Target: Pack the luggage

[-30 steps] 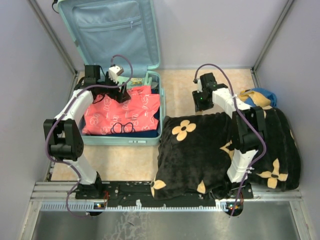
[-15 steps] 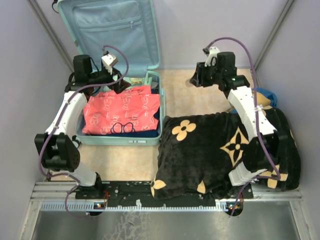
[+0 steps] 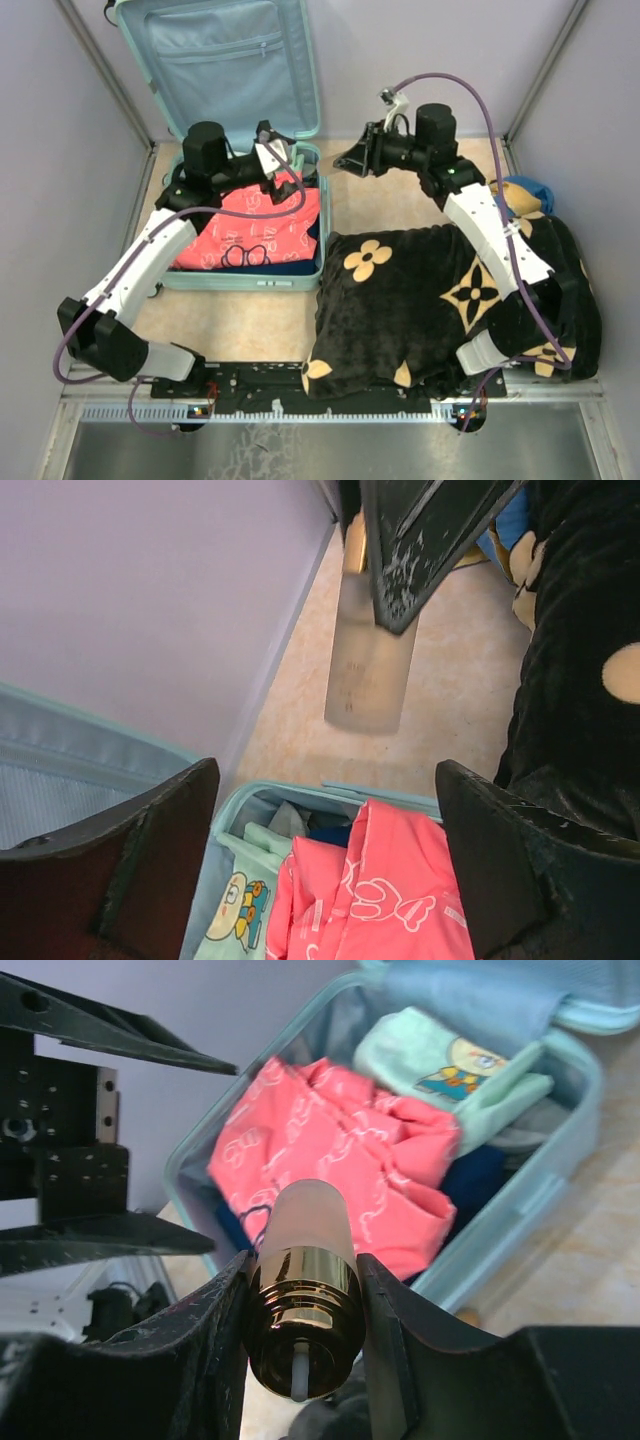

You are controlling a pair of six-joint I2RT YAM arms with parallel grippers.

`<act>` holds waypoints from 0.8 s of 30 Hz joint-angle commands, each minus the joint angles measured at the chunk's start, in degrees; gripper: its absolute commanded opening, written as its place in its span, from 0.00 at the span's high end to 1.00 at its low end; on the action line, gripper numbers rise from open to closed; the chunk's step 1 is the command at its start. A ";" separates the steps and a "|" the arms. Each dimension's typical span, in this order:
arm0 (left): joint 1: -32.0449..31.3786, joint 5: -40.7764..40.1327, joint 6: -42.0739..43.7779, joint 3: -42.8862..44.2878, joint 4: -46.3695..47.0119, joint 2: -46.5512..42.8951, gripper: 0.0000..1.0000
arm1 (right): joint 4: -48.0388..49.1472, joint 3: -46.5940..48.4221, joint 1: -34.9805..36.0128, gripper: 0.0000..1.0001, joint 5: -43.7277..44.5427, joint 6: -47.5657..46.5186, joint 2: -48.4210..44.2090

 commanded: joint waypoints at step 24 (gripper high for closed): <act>-8.77 -10.06 -1.11 1.30 -5.93 1.36 0.74 | 10.88 -2.36 6.55 0.70 -6.70 5.40 -2.61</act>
